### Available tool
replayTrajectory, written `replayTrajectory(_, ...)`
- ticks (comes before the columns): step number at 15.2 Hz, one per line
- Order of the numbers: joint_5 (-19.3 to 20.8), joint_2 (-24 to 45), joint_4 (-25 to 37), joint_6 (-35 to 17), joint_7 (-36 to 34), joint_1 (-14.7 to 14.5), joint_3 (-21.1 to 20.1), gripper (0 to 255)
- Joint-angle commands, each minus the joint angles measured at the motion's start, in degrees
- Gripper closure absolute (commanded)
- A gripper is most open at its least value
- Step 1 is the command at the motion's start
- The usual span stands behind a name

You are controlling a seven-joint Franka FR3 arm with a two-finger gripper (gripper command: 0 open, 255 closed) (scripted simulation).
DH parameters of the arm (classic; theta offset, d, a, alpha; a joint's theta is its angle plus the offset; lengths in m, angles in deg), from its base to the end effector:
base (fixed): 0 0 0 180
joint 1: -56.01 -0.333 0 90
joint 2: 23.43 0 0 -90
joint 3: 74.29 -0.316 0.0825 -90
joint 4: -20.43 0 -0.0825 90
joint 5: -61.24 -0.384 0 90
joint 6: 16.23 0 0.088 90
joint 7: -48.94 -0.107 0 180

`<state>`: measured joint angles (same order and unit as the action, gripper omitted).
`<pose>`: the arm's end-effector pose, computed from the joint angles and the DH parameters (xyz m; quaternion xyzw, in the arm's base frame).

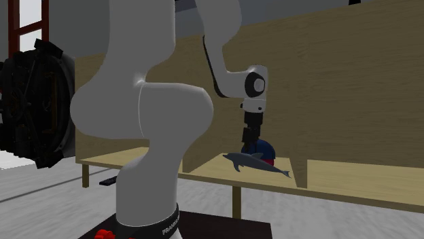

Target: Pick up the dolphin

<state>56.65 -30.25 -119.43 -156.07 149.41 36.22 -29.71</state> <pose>0.4380 -0.2011 0.3425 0.8049 0.5880 0.0799 0.0047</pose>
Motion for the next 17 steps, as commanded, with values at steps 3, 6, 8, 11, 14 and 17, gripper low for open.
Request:
replayTrajectory(3, -11.9, 8.3, 4.0, -1.7, 14.2, -2.3, 1.7, 0)
replayTrajectory(6, -15.6, 10.9, 3.6, -3.3, 17.1, -2.0, 1.1, 0)
replayTrajectory(8, -18.2, 12.6, 3.5, -4.4, 19.1, -1.7, 0.6, 0)
replayTrajectory(11, -20.4, 14.0, 3.4, -5.2, 20.8, -1.3, 0.0, 0)
replayTrajectory(14, -20.3, 14.0, 3.4, -5.1, 20.7, -1.3, 0.0, 255)
replayTrajectory(17, -20.4, 14.1, 3.5, -5.1, 20.8, -1.3, 0.0, 255)
